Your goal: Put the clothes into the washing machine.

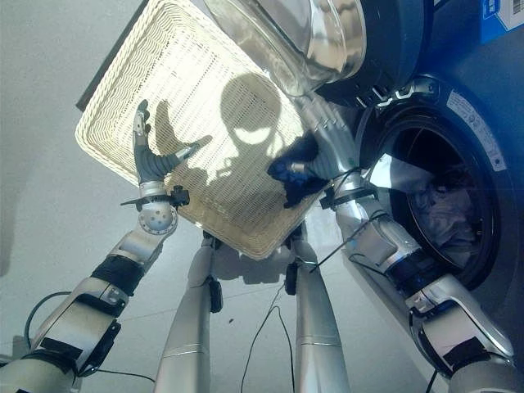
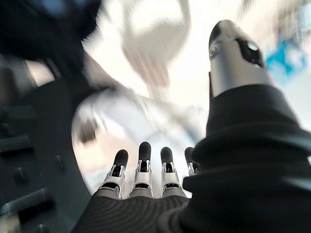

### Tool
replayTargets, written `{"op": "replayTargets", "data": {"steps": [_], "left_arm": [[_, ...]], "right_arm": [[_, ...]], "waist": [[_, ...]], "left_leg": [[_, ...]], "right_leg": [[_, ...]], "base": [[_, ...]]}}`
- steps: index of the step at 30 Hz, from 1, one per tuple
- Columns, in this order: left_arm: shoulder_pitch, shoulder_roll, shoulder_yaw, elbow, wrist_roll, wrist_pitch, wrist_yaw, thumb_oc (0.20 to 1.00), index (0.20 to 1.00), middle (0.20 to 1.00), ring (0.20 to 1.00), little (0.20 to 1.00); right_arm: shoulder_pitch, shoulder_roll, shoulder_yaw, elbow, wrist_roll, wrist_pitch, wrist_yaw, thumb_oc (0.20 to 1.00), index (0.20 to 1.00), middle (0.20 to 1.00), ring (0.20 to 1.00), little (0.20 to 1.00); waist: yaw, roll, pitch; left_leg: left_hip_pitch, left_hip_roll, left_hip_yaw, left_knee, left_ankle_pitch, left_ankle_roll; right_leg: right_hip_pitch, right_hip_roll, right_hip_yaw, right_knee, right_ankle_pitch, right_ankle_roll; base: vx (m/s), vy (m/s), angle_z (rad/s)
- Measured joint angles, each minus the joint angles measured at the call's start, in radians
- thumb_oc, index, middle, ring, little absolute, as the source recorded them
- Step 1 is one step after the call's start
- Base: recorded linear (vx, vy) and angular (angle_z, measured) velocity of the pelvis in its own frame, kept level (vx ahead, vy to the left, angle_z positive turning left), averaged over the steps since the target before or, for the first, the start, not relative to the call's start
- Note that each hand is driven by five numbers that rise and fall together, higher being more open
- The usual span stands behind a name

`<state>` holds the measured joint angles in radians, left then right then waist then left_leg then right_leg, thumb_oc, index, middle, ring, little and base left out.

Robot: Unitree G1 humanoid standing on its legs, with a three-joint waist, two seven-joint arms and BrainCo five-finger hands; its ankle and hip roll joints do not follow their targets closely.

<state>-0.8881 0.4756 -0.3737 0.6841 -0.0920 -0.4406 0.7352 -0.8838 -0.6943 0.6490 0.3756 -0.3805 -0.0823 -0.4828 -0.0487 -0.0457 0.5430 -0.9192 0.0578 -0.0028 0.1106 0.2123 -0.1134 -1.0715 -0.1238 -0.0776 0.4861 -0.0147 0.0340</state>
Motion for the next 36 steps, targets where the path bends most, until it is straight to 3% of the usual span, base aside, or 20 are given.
{"op": "replayTargets", "data": {"steps": [10,21,26,36], "left_arm": [[-0.051,0.030,-0.056,0.037,-0.011,0.001,-0.001,1.000,1.000,1.000,1.000,1.000],[-0.066,0.035,-0.070,0.057,-0.023,-0.002,-0.002,1.000,1.000,1.000,1.000,1.000],[-0.086,0.034,-0.088,0.085,-0.048,-0.008,-0.022,1.000,1.000,1.000,1.000,1.000],[-0.095,0.035,-0.089,0.085,-0.050,-0.008,-0.022,1.000,1.000,1.000,1.000,1.000]], "right_arm": [[-0.077,0.016,0.135,0.159,-0.002,0.013,0.051,1.000,1.000,1.000,1.000,1.000],[-0.127,0.023,0.187,0.258,-0.094,0.040,0.103,1.000,1.000,1.000,1.000,1.000],[-0.159,0.069,0.193,0.357,-0.160,0.126,0.109,1.000,1.000,1.000,1.000,1.000],[-0.211,0.086,0.238,0.413,-0.356,0.208,0.213,1.000,1.000,1.000,1.000,1.000]], "waist": [[0.017,0.000,0.000],[0.029,0.000,0.000],[0.040,0.000,0.000],[0.041,0.000,0.000]], "left_leg": [[-0.007,-0.007,-0.014,0.002,0.002,0.002],[-0.006,-0.007,-0.020,0.006,0.003,0.001],[-0.007,-0.010,-0.025,0.007,0.004,0.001],[-0.008,-0.013,-0.028,0.007,0.005,0.003]], "right_leg": [[0.000,-0.009,-0.015,0.008,-0.013,0.000],[0.001,-0.009,-0.017,0.016,-0.017,0.003],[0.003,-0.013,-0.020,0.016,-0.017,0.003],[0.005,-0.016,-0.023,0.016,-0.017,0.003]], "base": [[0.01,-0.011,0.04],[0.00,0.000,0.00],[0.00,0.001,0.01],[0.00,0.000,0.00]]}}
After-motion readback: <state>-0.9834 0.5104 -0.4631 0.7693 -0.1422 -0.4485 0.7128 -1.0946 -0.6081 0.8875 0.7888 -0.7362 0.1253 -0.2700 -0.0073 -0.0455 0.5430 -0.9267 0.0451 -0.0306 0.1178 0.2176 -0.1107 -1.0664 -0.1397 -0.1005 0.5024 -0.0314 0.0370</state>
